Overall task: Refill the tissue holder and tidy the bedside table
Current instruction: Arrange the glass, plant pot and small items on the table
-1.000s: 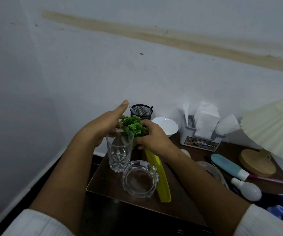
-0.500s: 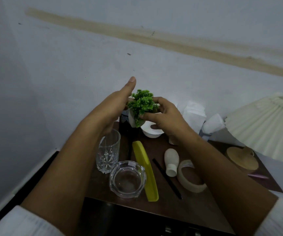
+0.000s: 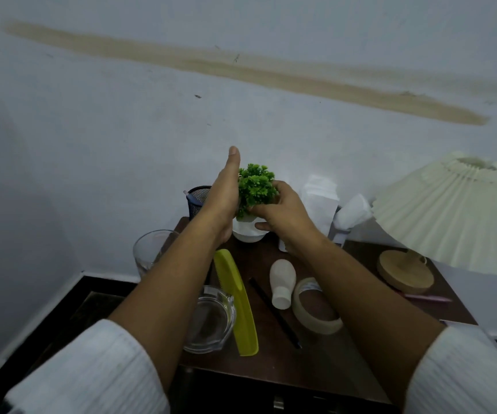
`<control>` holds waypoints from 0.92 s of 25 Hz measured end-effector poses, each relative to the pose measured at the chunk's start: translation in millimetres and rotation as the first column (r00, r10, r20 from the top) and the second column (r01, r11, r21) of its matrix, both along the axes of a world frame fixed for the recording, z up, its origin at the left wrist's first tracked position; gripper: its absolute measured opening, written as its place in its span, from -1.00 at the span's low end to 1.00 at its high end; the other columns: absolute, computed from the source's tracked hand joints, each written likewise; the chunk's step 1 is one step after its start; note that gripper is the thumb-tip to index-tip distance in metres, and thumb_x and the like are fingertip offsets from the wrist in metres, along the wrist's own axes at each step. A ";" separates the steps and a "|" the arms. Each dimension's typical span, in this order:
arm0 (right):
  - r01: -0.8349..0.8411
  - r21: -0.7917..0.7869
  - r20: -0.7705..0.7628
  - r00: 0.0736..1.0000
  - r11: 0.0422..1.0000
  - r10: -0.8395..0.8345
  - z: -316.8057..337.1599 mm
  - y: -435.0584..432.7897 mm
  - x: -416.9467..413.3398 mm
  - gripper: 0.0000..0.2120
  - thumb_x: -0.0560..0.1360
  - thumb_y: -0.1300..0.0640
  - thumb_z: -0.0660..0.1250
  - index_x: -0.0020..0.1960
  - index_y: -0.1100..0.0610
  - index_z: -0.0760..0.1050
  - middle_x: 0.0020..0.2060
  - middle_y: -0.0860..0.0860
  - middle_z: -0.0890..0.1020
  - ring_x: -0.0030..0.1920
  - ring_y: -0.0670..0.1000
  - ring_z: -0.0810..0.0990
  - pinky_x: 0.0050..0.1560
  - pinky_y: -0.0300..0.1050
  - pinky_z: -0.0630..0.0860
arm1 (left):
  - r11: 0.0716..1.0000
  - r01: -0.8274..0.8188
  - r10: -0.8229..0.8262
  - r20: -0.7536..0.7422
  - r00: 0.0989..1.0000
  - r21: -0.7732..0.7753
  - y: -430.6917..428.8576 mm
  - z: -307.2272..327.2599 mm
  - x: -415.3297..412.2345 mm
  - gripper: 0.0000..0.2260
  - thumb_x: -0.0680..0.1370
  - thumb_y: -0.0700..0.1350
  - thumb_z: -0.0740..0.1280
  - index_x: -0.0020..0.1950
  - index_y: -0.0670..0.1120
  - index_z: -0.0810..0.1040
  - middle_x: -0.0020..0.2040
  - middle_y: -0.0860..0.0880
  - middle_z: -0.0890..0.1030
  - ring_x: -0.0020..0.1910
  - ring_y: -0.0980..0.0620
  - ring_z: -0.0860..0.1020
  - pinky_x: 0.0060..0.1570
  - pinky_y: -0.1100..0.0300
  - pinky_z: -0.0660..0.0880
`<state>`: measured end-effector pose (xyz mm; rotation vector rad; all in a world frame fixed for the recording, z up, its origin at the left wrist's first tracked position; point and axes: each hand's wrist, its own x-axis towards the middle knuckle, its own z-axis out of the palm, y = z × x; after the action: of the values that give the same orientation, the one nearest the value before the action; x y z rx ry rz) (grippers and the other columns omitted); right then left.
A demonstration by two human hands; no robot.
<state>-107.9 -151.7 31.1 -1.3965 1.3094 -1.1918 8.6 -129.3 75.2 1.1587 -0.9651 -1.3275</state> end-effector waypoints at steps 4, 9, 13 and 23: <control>-0.012 -0.020 -0.143 0.990 1.000 0.009 -14.9 -2.5 4.6 -0.41 0.45 0.32 0.38 0.43 0.05 0.34 0.09 0.06 0.61 0.11 0.07 0.61 0.13 0.11 0.63 | 0.998 -0.038 0.038 -0.001 0.999 0.043 -8.6 -9.0 -8.9 -0.52 0.62 0.35 0.05 0.31 0.04 0.44 -0.07 0.04 0.56 -0.12 0.10 0.55 -0.02 0.08 0.51; -0.045 0.072 -0.171 0.984 0.996 0.057 -20.5 -8.6 2.5 -0.44 0.46 0.43 0.27 0.39 0.07 0.33 0.12 0.12 0.58 0.15 0.08 0.57 0.16 0.04 0.61 | 0.996 -0.056 0.056 -0.002 0.998 0.062 -17.7 -24.9 -14.1 -0.40 0.59 0.40 0.06 0.44 0.03 0.40 0.16 -0.03 0.58 0.06 0.03 0.55 0.24 0.00 0.45; -0.045 0.204 -0.079 0.995 0.978 0.062 -20.5 -16.6 0.2 -0.41 0.42 0.44 0.26 0.40 0.12 0.37 0.12 0.14 0.58 0.21 0.15 0.55 0.25 0.15 0.58 | 0.995 -0.043 0.040 0.034 0.999 0.092 -18.7 -28.1 -16.4 -0.32 0.61 0.37 0.06 0.52 -0.07 0.37 -0.02 0.00 0.55 -0.11 0.09 0.54 -0.10 0.12 0.48; -0.075 0.301 0.159 0.987 0.951 0.027 -24.0 -15.5 1.4 -0.50 0.48 0.46 0.23 0.38 0.19 0.40 0.24 0.19 0.55 0.19 0.18 0.61 0.07 0.08 0.68 | 0.995 0.023 -0.027 0.042 0.999 0.101 -14.3 -25.8 -13.0 -0.50 0.62 0.34 0.06 0.16 0.00 0.57 -0.01 0.00 0.61 -0.09 0.05 0.56 0.11 0.07 0.49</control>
<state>-106.5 -167.2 7.0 -1.0869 1.2789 -0.9908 -4.3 -143.6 49.4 1.2601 -0.9557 -1.3888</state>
